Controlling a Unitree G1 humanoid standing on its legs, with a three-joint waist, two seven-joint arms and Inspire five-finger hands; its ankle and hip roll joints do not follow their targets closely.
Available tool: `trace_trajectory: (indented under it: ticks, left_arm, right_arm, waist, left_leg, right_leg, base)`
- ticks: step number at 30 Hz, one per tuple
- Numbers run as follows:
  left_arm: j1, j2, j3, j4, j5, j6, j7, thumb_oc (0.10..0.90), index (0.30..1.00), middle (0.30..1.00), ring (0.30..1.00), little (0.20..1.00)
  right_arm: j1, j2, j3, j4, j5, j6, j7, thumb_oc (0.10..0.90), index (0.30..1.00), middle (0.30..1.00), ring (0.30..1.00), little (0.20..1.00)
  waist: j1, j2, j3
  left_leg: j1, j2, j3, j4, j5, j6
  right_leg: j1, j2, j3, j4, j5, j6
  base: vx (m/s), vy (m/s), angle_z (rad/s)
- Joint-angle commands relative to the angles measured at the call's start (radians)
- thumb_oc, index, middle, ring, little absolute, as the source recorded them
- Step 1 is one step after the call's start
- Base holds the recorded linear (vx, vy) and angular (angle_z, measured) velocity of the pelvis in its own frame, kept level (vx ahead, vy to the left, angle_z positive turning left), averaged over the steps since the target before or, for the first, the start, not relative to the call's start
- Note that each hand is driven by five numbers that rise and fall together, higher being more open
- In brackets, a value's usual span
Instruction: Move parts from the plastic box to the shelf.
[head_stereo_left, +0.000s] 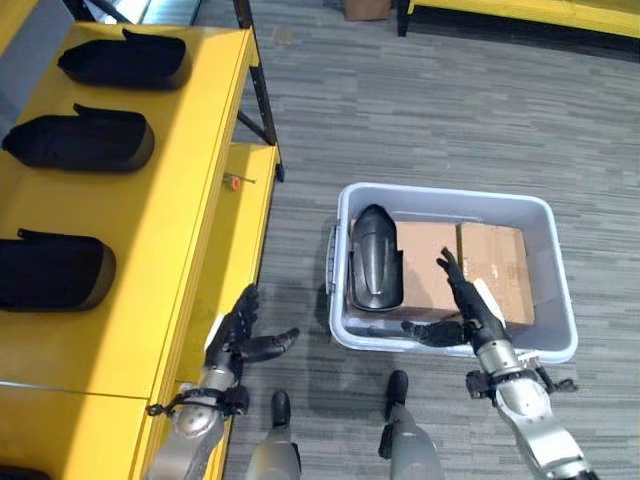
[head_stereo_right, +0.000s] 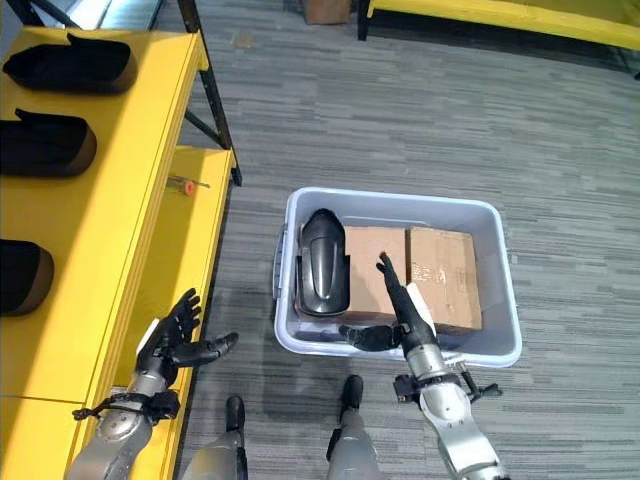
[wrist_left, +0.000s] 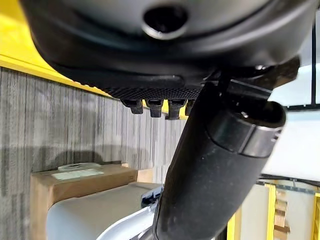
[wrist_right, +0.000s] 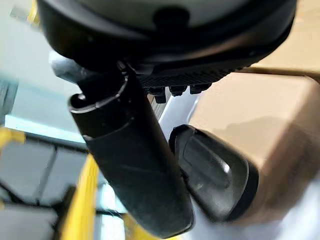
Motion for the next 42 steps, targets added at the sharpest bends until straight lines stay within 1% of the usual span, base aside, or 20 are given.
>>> trace_trajectory:
  ticks: [1, 4, 5, 6, 7, 8, 9, 10, 15, 18, 19, 20, 21, 22, 23, 24, 25, 28, 36, 42]
  left_arm:
    - [-0.049, 0.014, 0.0, -0.122, -0.018, -0.111, -0.008, 0.9, 1.0, 1.0, 1.0, 1.0]
    - [-0.066, 0.026, -0.011, -0.13, -0.023, -0.116, -0.005, 0.9, 1.0, 1.0, 1.0, 1.0]
    - [-0.078, 0.037, -0.02, -0.136, -0.026, -0.118, -0.006, 0.9, 1.0, 1.0, 1.0, 1.0]
    - [-0.079, 0.035, -0.019, -0.136, -0.026, -0.117, -0.006, 0.9, 1.0, 1.0, 1.0, 1.0]
    - [-0.086, 0.039, -0.028, -0.144, -0.025, -0.118, -0.003, 0.9, 1.0, 1.0, 1.0, 1.0]
    - [-0.089, 0.041, -0.031, -0.147, -0.022, -0.118, -0.001, 0.9, 1.0, 1.0, 1.0, 1.0]
    - [-0.09, 0.039, -0.03, -0.147, -0.022, -0.117, -0.001, 0.9, 1.0, 1.0, 1.0, 1.0]
    - [-0.096, 0.04, -0.035, -0.15, -0.019, -0.116, 0.002, 0.9, 1.0, 1.0, 1.0, 1.0]
    - [-0.108, 0.035, -0.041, -0.146, -0.018, -0.113, 0.013, 0.9, 1.0, 1.0, 1.0, 1.0]
    - [-0.112, 0.036, -0.028, -0.155, -0.011, -0.112, 0.022, 0.9, 1.0, 1.0, 1.0, 1.0]
    - [-0.113, 0.035, -0.026, -0.154, -0.01, -0.113, 0.024, 0.9, 1.0, 1.0, 1.0, 1.0]
    - [-0.111, 0.039, -0.028, -0.153, -0.008, -0.113, 0.026, 0.9, 1.0, 1.0, 1.0, 1.0]
    - [-0.111, 0.037, -0.025, -0.153, -0.007, -0.113, 0.027, 0.9, 1.0, 1.0, 1.0, 1.0]
    - [-0.108, 0.041, -0.023, -0.157, -0.003, -0.112, 0.029, 0.9, 1.0, 1.0, 1.0, 1.0]
    - [-0.108, 0.039, -0.021, -0.157, -0.003, -0.111, 0.029, 0.9, 1.0, 1.0, 1.0, 1.0]
    - [-0.106, 0.042, -0.019, -0.158, -0.002, -0.113, 0.031, 0.9, 1.0, 1.0, 1.0, 1.0]
    - [-0.107, 0.048, -0.019, -0.162, 0.001, -0.113, 0.034, 0.9, 1.0, 1.0, 1.0, 1.0]
    - [-0.107, 0.043, -0.014, -0.165, 0.005, -0.113, 0.043, 0.9, 1.0, 1.0, 1.0, 1.0]
    - [-0.112, 0.031, -0.012, -0.166, 0.011, -0.115, 0.058, 0.9, 1.0, 1.0, 1.0, 1.0]
    - [-0.113, 0.033, -0.009, -0.173, 0.009, -0.121, 0.071, 0.9, 1.0, 1.0, 1.0, 1.0]
  right_arm:
    - [-0.132, -0.125, -0.091, -0.032, -0.094, -0.057, -0.108, 0.9, 1.0, 1.0, 1.0, 1.0]
    - [-0.184, -0.228, -0.08, -0.015, -0.179, -0.044, -0.117, 0.9, 1.0, 1.0, 1.0, 1.0]
    - [-0.235, -0.326, -0.051, 0.003, -0.279, -0.029, -0.117, 0.9, 1.0, 1.0, 1.0, 1.0]
    - [-0.239, -0.327, -0.048, 0.005, -0.28, -0.029, -0.119, 0.9, 1.0, 1.0, 1.0, 1.0]
    - [-0.286, -0.403, -0.02, 0.012, -0.361, -0.014, -0.117, 0.9, 1.0, 1.0, 1.0, 1.0]
    - [-0.311, -0.444, -0.002, 0.009, -0.403, -0.011, -0.116, 0.9, 1.0, 1.0, 1.0, 1.0]
    - [-0.316, -0.446, 0.002, 0.011, -0.404, -0.011, -0.117, 0.9, 1.0, 1.0, 1.0, 1.0]
    - [-0.361, -0.505, 0.029, 0.004, -0.473, -0.002, -0.116, 0.9, 1.0, 1.0, 1.0, 1.0]
    - [-0.46, -0.579, 0.108, -0.006, -0.559, 0.007, -0.102, 0.9, 1.0, 1.0, 1.0, 1.0]
    - [-0.55, -0.633, 0.193, 0.002, -0.617, 0.01, -0.082, 0.9, 1.0, 1.0, 1.0, 1.0]
    - [-0.585, -0.646, 0.233, 0.013, -0.638, 0.011, -0.076, 0.9, 1.0, 1.0, 1.0, 1.0]
    - [-0.64, -0.683, 0.3, 0.017, -0.682, 0.007, -0.059, 0.9, 1.0, 1.0, 1.0, 1.0]
    - [-0.651, -0.682, 0.31, 0.021, -0.682, 0.008, -0.06, 0.9, 1.0, 1.0, 1.0, 1.0]
    - [-0.691, -0.698, 0.359, 0.034, -0.705, 0.007, -0.052, 0.9, 1.0, 1.0, 1.0, 1.0]
    - [-0.7, -0.698, 0.366, 0.036, -0.705, 0.007, -0.053, 0.9, 1.0, 1.0, 1.0, 1.0]
    - [-0.729, -0.715, 0.403, 0.037, -0.729, 0.007, -0.049, 0.9, 1.0, 1.0, 1.0, 1.0]
    - [-0.795, -0.734, 0.469, 0.047, -0.765, 0.009, -0.045, 0.9, 1.0, 1.0, 1.0, 1.0]
    - [-0.887, -0.743, 0.546, 0.051, -0.794, 0.011, -0.049, 0.9, 1.0, 1.0, 1.0, 1.0]
    - [-0.997, -0.746, 0.636, 0.038, -0.843, 0.017, -0.063, 0.9, 1.0, 1.0, 1.0, 1.0]
    - [-1.108, -0.758, 0.737, 0.018, -0.886, 0.015, -0.063, 0.9, 1.0, 1.0, 1.0, 1.0]
  waist:
    - [0.003, 0.027, 0.011]
    - [0.005, 0.029, 0.044]
    - [0.01, 0.032, 0.065]
    - [0.009, 0.034, 0.065]
    - [0.014, 0.035, 0.083]
    - [0.015, 0.035, 0.091]
    - [0.014, 0.036, 0.091]
    - [0.016, 0.036, 0.106]
    - [0.02, 0.038, 0.137]
    - [0.024, 0.038, 0.157]
    - [0.024, 0.038, 0.161]
    - [0.033, 0.038, 0.166]
    - [0.03, 0.038, 0.166]
    - [0.034, 0.038, 0.166]
    - [0.032, 0.039, 0.166]
    - [0.036, 0.04, 0.166]
    - [0.043, 0.04, 0.166]
    - [0.045, 0.041, 0.166]
    - [0.051, 0.046, 0.166]
    - [0.063, 0.046, 0.166]
  left_leg:
    - [-0.01, 0.049, 0.008, 0.027, 0.015, 0.012]
    - [-0.037, 0.05, 0.004, 0.033, 0.022, 0.009]
    - [-0.055, 0.054, -0.001, 0.038, 0.026, 0.006]
    - [-0.056, 0.055, -0.001, 0.039, 0.026, 0.005]
    - [-0.07, 0.061, -0.003, 0.042, 0.032, 0.001]
    - [-0.076, 0.064, -0.003, 0.042, 0.035, -0.002]
    - [-0.077, 0.065, -0.003, 0.043, 0.035, -0.002]
    - [-0.093, 0.073, -0.004, 0.047, 0.04, -0.007]
    - [-0.125, 0.091, -0.007, 0.059, 0.05, -0.017]
    - [-0.158, 0.106, -0.015, 0.074, 0.057, -0.026]
    - [-0.167, 0.111, -0.017, 0.076, 0.06, -0.029]
    - [-0.18, 0.122, -0.019, 0.078, 0.062, -0.037]
    - [-0.185, 0.121, -0.019, 0.078, 0.066, -0.036]
    - [-0.203, 0.127, -0.025, 0.077, 0.074, -0.041]
    - [-0.204, 0.127, -0.025, 0.077, 0.075, -0.041]
    - [-0.212, 0.131, -0.028, 0.076, 0.079, -0.044]
    - [-0.226, 0.136, -0.032, 0.075, 0.083, -0.046]
    - [-0.247, 0.142, -0.037, 0.07, 0.091, -0.052]
    - [-0.289, 0.153, -0.055, 0.062, 0.106, -0.057]
    - [-0.311, 0.159, -0.068, 0.047, 0.109, -0.062]
  right_leg:
    - [0.03, -0.062, -0.015, 0.124, -0.07, 0.069]
    - [0.003, -0.068, -0.023, 0.139, -0.066, 0.07]
    - [-0.015, -0.067, -0.025, 0.148, -0.065, 0.068]
    - [-0.017, -0.067, -0.024, 0.149, -0.065, 0.068]
    - [-0.036, -0.065, -0.024, 0.157, -0.063, 0.068]
    - [-0.047, -0.063, -0.025, 0.162, -0.062, 0.067]
    - [-0.049, -0.062, -0.024, 0.164, -0.063, 0.067]
    - [-0.07, -0.059, -0.025, 0.176, -0.064, 0.066]
    - [-0.119, -0.051, -0.022, 0.21, -0.075, 0.06]
    - [-0.163, -0.043, -0.024, 0.24, -0.086, 0.054]
    - [-0.175, -0.04, -0.024, 0.246, -0.087, 0.052]
    - [-0.199, -0.032, -0.026, 0.266, -0.099, 0.05]
    - [-0.203, -0.032, -0.025, 0.264, -0.094, 0.049]
    - [-0.225, -0.031, -0.03, 0.274, -0.098, 0.049]
    - [-0.227, -0.031, -0.03, 0.276, -0.098, 0.048]
    - [-0.242, -0.028, -0.031, 0.287, -0.103, 0.046]
    - [-0.262, -0.026, -0.032, 0.3, -0.107, 0.045]
    - [-0.293, -0.021, -0.036, 0.317, -0.115, 0.043]
    - [-0.355, -0.014, -0.045, 0.359, -0.133, 0.035]
    - [-0.396, -0.011, -0.054, 0.387, -0.153, 0.032]
  base:
    - [-0.05, 0.01, 0.01]
    - [-0.06, -0.022, 0.03]
    - [-0.06, -0.028, 0.03]
    - [-0.07, -0.053, 0.05]
    - [-0.04, -0.049, 0.04]
    - [-0.04, -0.049, 0.01]
    - [-0.05, -0.059, -0.03]
    - [-0.05, -0.062, -0.03]
    - [-0.05, -0.068, -0.04]
    - [-0.06, -0.092, 0.0]
    - [-0.03, -0.123, -0.01]
    - [-0.03, -0.096, -0.02]
    - [-0.03, -0.13, -0.05]
    - [-0.03, -0.064, -0.06]
    - [-0.02, -0.096, -0.06]
    - [-0.01, -0.083, -0.02]
    - [-0.01, -0.103, 0.01]
    - [-0.01, -0.07, 0.01]
    - [0.0, -0.06, 0.03]
    - [0.01, -0.046, 0.01]
